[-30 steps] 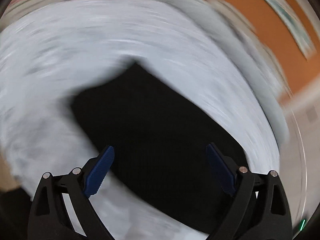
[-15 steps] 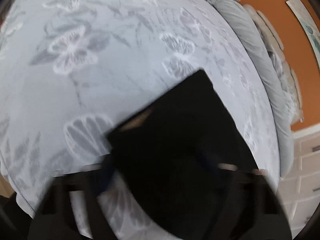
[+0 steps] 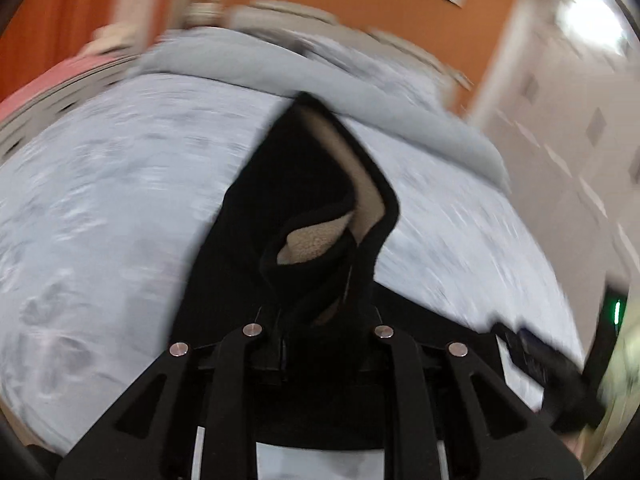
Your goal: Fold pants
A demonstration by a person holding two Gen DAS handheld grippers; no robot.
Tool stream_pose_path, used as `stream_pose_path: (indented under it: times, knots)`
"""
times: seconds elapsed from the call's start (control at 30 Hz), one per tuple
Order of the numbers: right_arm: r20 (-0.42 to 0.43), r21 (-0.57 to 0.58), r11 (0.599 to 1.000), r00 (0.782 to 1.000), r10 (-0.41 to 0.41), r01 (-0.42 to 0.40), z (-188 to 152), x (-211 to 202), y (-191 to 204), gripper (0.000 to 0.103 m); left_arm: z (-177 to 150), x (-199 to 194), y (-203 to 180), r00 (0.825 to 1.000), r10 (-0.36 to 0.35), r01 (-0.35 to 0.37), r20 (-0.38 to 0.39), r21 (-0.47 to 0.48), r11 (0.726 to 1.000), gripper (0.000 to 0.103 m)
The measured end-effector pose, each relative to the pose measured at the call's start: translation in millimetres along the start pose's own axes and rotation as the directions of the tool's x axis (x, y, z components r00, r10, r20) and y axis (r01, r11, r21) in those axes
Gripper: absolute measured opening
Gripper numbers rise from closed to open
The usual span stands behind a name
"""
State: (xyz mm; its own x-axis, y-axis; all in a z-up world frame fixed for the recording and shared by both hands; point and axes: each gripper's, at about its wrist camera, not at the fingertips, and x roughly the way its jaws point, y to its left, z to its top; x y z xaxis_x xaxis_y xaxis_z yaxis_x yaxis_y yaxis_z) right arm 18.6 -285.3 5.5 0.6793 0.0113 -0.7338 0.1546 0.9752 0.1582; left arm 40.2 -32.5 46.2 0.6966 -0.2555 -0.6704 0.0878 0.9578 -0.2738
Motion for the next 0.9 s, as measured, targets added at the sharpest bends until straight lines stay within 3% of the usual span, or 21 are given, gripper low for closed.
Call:
stream_pose_path:
  times: [0.1,0.2,0.23,0.27,0.3,0.33,0.43,0.53,0.67,0.8,0.83,0.87,0.9]
  knots:
    - [-0.001,0.029,0.999,0.999,-0.046,0.046,1.4,-2.6,-25.7,0.071,-37.5,50.9,-63.9,0.992,-0.011,0.029,-0.128,0.138,0.99,0.019]
    - [-0.023,0.054,0.997,0.999,-0.047,0.049,-0.2,-2.3,-45.5,0.071,-77.5,88.5,-96.1,0.97,0.039,0.025,-0.24,0.255,0.967,0.026]
    - [-0.035,0.057,0.997,0.998,-0.042,0.044,-1.5,-1.7,-49.7,0.071,-89.9,91.3,-106.6,0.975,0.083,-0.011,-0.209,0.322,0.947,0.034]
    - [-0.053,0.056,0.998,0.998,-0.027,0.03,-3.0,-0.4,-52.3,0.074,-96.2,84.2,-115.3,0.986,0.084,-0.023,-0.147,0.374,0.927,0.068]
    - [-0.065,0.055,0.998,0.998,-0.009,0.013,-4.2,1.0,-52.4,0.076,-98.7,75.8,-120.4,0.99,0.047,0.008,-0.131,0.395,0.919,0.091]
    - [-0.077,0.055,0.998,0.997,0.022,-0.018,-4.9,2.1,-52.1,0.077,-97.5,62.1,-120.5,0.993,0.01,0.034,-0.115,0.377,0.925,0.098]
    - [-0.117,0.065,0.988,0.982,0.15,-0.143,-6.4,7.0,-47.4,0.077,-84.4,29.1,-112.2,0.996,-0.043,0.067,-0.079,0.334,0.94,0.098]
    - [-0.179,0.092,0.961,0.945,0.274,-0.261,-10.3,16.7,-33.5,0.077,-57.6,9.1,-82.9,0.998,-0.049,0.06,-0.043,0.29,0.955,0.098]
    - [-0.292,0.089,0.941,0.895,0.338,-0.327,-23.1,40.3,-4.7,0.077,-19.8,2.3,-21.6,0.996,0.058,-0.07,0.069,0.189,0.979,0.098]
    - [-0.367,0.052,0.944,0.873,0.322,-0.326,-39.9,65.4,28.7,0.079,-6.2,6.6,45.2,0.989,0.142,-0.143,0.039,0.001,0.99,0.098]
    - [-0.358,0.033,0.947,0.881,0.311,-0.321,-42.5,67.3,35.8,0.073,-4.6,8.9,55.4,0.988,0.153,-0.152,0.03,-0.026,0.988,0.098]
    - [-0.342,0.006,0.947,0.889,0.303,-0.321,-44.6,67.8,43.6,0.049,-1.5,11.1,65.8,0.987,0.158,-0.157,0.019,-0.05,0.986,0.098]
    - [-0.322,-0.04,0.953,0.906,0.274,-0.302,-45.2,65.5,53.4,0.037,-1.3,10.5,73.4,0.986,0.168,-0.168,0.009,-0.065,0.984,0.098]
